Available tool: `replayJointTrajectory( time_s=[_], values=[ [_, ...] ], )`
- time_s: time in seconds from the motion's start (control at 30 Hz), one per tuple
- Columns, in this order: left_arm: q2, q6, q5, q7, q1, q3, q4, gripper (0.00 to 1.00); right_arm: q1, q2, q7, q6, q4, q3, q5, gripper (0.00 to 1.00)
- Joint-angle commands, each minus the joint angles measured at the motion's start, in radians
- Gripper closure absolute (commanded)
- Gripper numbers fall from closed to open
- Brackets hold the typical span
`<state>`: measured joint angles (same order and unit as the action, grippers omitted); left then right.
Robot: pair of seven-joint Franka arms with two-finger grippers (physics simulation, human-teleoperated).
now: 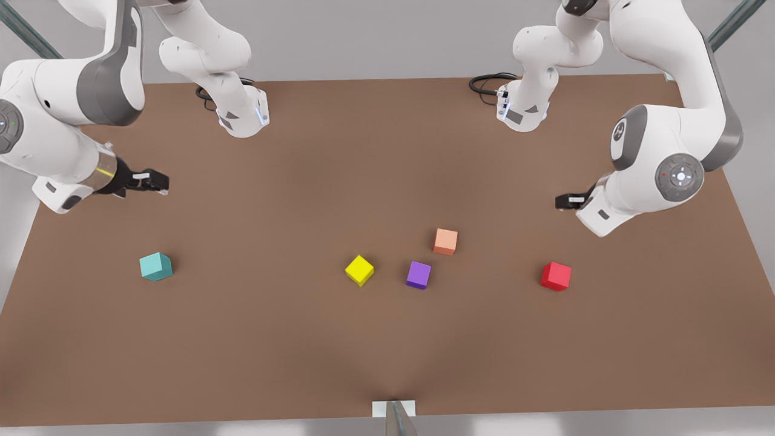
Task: Pick up red wooden cube and pass to hand red wooden cube and place in blue wooden cube
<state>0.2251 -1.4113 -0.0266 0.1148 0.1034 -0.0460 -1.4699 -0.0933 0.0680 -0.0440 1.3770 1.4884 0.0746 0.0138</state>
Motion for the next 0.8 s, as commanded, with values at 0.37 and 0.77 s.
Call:
replayJointTrajectory(
  time_s=[0.37,0.77],
  values=[
    [0.494,-0.548,0.077,-0.648,-0.077,0.090,0.100,0.00,-0.002,0.004,-0.028,0.077,0.016,0.001,-0.001,0.00],
    [0.468,-0.716,0.070,-0.722,-0.044,0.110,-0.081,0.00,-0.002,0.010,-0.028,0.080,0.032,-0.001,-0.003,0.00]
  ],
)
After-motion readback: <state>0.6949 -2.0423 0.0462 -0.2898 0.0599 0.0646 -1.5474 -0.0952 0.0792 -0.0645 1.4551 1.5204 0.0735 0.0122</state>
